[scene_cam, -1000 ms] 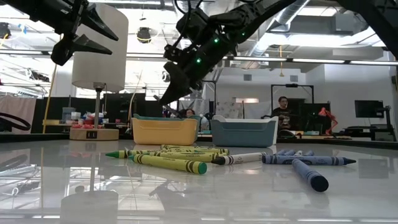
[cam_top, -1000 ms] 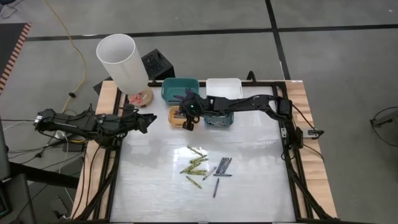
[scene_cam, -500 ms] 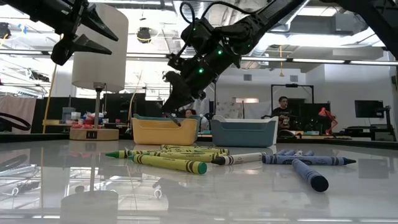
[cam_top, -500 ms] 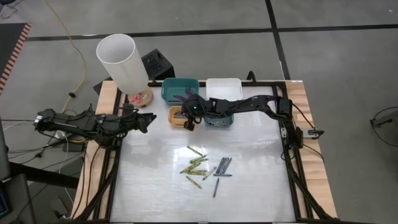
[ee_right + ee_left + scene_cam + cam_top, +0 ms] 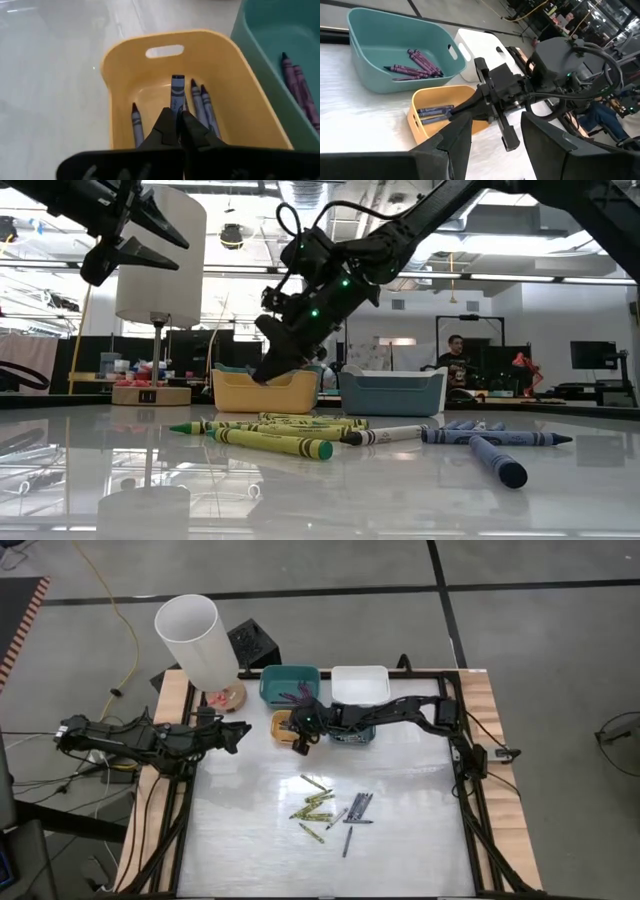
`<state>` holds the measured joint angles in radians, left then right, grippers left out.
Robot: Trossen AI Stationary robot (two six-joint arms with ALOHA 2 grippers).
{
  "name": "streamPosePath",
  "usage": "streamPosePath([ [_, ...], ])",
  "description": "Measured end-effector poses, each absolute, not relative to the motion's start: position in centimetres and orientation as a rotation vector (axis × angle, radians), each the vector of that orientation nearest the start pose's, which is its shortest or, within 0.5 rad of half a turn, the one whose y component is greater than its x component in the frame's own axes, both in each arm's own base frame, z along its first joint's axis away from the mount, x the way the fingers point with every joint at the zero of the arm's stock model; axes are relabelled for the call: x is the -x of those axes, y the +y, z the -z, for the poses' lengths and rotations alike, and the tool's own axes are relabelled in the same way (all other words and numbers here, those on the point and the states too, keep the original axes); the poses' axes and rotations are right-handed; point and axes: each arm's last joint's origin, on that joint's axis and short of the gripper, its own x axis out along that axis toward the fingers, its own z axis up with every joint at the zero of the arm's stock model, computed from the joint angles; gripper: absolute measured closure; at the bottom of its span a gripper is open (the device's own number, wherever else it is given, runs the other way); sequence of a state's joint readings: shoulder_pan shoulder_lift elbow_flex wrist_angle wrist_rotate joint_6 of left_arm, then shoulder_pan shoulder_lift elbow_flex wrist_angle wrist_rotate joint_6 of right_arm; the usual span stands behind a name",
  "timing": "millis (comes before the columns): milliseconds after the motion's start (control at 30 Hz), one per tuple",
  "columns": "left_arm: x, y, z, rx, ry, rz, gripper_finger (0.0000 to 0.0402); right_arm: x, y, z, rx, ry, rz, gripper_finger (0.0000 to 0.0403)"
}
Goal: Sort crayons
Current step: Put the blue crayon into the yellow bin
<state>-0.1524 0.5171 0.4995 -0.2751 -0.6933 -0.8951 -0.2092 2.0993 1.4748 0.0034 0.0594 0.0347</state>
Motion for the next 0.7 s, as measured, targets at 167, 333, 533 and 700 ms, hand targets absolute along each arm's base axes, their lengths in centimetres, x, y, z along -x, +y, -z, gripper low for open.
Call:
streamPosePath([
  [167, -12.41, -0.03, -26.37, 0.746, 0.012, -0.615, 0.0242, -45.53, -9.85, -18.15, -0.082, 0.618, 0.268, 0.0395],
  [333, -12.40, -0.03, -26.35, 0.745, 0.014, -0.616, 0.0242, -45.52, -9.85, -18.14, -0.077, 0.620, 0.265, 0.0380],
  [533, -12.40, -0.04, -26.34, 0.747, 0.015, -0.615, 0.0242, -45.51, -9.78, -18.10, -0.075, 0.624, 0.262, 0.0355],
  [700, -12.40, -0.04, -26.33, 0.749, 0.016, -0.614, 0.0242, -45.48, -9.89, -18.10, -0.075, 0.625, 0.262, 0.0336],
])
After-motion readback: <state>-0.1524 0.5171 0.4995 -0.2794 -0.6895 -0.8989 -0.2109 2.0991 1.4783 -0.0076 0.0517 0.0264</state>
